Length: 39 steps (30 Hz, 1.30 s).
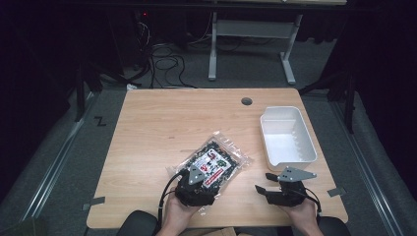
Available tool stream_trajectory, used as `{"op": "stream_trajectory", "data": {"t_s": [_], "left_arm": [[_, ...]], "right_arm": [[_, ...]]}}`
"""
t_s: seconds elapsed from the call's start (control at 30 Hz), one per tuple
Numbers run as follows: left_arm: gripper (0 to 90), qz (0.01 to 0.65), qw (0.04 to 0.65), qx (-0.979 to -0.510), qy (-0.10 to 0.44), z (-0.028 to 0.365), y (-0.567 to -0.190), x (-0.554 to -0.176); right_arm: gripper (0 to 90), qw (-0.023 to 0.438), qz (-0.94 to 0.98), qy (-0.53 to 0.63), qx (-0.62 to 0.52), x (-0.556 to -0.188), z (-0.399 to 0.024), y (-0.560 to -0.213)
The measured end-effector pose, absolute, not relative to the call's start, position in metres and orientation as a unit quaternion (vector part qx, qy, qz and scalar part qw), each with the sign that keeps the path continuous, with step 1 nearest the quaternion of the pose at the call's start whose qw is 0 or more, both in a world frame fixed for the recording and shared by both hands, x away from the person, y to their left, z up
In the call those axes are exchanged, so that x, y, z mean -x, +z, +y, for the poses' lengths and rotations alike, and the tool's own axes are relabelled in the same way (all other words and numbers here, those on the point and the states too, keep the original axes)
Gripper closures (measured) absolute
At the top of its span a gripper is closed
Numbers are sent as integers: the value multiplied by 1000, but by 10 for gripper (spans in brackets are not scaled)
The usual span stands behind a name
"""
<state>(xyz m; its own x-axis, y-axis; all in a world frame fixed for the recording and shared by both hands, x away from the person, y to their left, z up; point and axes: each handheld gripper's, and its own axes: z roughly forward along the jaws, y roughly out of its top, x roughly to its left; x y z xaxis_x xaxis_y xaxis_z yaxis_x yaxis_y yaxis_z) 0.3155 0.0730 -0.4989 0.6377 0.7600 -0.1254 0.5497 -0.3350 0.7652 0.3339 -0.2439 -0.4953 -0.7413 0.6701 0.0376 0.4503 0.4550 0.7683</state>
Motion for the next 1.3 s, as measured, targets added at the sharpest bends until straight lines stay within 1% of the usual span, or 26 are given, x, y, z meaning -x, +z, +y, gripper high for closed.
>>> {"op": "stream_trajectory", "data": {"t_s": [0.13,0.27,0.3,0.37,0.6,0.83,1.03,1.3], "left_arm": [[274,409,405,-807,130,74,-499,-316],[246,432,401,-797,134,75,-498,-318],[244,445,406,-788,130,76,-497,-320],[240,448,405,-787,129,76,-497,-321],[226,464,397,-779,145,78,-493,-327],[209,494,366,-776,140,85,-495,-342],[200,516,342,-771,150,89,-498,-361],[192,536,324,-765,148,91,-503,-375]], "right_arm": [[378,142,842,400,-332,-334,-244,-496],[378,149,844,394,-333,-334,-244,-496],[379,149,844,393,-332,-334,-244,-496],[379,148,844,392,-333,-334,-245,-496],[381,156,846,390,-327,-332,-244,-495],[381,159,847,388,-327,-333,-245,-495],[380,164,848,386,-323,-332,-245,-495],[380,163,848,384,-325,-332,-245,-495]]}}
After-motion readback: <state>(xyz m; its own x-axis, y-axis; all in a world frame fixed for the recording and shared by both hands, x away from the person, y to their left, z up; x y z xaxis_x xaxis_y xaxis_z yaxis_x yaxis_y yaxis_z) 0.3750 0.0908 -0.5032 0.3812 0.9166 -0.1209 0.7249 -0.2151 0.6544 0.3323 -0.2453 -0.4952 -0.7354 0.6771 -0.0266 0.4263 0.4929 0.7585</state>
